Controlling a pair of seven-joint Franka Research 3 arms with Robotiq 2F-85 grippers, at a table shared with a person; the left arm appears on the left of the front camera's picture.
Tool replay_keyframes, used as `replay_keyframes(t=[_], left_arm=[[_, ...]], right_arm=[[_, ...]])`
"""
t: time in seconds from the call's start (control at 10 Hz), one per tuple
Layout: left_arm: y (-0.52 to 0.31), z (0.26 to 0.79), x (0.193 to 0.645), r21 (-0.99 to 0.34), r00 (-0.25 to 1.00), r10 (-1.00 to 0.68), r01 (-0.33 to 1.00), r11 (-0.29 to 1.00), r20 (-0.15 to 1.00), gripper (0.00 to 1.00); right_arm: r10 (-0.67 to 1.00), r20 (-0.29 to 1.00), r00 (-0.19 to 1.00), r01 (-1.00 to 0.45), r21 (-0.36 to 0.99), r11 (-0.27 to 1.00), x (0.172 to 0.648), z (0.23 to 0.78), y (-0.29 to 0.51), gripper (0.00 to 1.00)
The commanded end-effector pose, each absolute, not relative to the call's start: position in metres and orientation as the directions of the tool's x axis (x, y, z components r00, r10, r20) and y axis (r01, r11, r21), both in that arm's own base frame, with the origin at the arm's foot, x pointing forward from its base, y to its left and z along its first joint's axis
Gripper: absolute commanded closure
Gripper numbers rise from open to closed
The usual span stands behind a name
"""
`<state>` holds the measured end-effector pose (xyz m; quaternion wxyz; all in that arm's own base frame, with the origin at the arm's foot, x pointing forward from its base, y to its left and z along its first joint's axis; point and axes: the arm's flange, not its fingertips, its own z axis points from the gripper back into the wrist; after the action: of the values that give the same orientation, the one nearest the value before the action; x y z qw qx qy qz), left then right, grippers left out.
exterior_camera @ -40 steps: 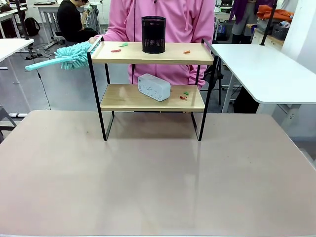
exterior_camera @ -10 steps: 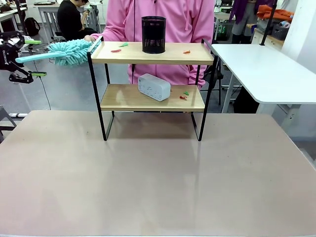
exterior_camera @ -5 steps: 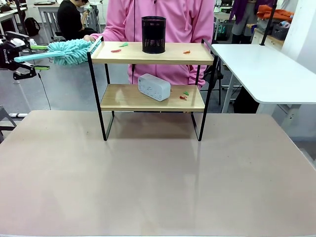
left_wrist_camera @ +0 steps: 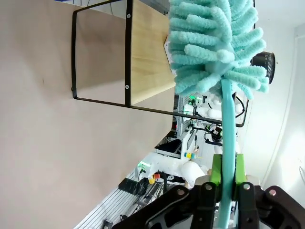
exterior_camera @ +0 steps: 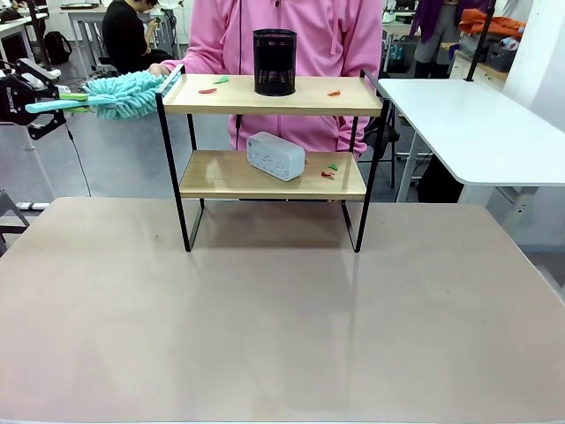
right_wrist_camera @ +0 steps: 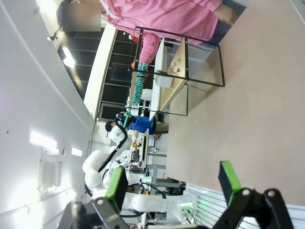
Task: Clean the shelf.
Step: Pick up the Duster from the human.
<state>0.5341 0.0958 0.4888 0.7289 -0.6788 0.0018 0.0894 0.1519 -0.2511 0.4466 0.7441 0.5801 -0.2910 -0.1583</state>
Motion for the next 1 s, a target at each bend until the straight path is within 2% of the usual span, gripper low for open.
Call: replay_keyframes(t=[0.0, 0.3, 0.5, 0.6, 0.8, 0.9], left_arm=[[0.089, 0.489, 0.529, -0.993, 0.985, 0.141, -0.108, 0.038, -0.102, 1.0], [0.088, 0.493, 0.525, -0.995, 0.988, 0.136, -0.087, 0.052, -0.079, 1.0], [0.107, 0.519, 0.5, -0.993, 0.996, 0.09, 0.015, 0.116, 0.025, 1.0], [0.127, 0.538, 0.468, -0.978, 0.994, 0.035, 0.097, 0.182, 0.105, 1.0], [0.168, 0.562, 0.399, -0.922, 0.958, 0.036, 0.264, 0.285, 0.285, 1.0], [0.187, 0.563, 0.365, -0.909, 0.945, -0.02, 0.318, 0.271, 0.325, 1.0]], right_arm=[[-0.573, 0.279, 0.77, -0.133, 0.95, 0.283, 0.155, 0.449, -0.251, 0.0], [-0.573, 0.279, 0.77, -0.133, 0.95, 0.283, 0.155, 0.449, -0.251, 0.0], [-0.573, 0.279, 0.77, -0.133, 0.95, 0.283, 0.155, 0.449, -0.251, 0.0], [-0.573, 0.279, 0.77, -0.133, 0.95, 0.283, 0.155, 0.449, -0.251, 0.0], [-0.573, 0.279, 0.77, -0.133, 0.95, 0.283, 0.155, 0.449, -0.251, 0.0], [-0.573, 0.279, 0.77, -0.133, 0.95, 0.283, 0.155, 0.449, -0.251, 0.0]])
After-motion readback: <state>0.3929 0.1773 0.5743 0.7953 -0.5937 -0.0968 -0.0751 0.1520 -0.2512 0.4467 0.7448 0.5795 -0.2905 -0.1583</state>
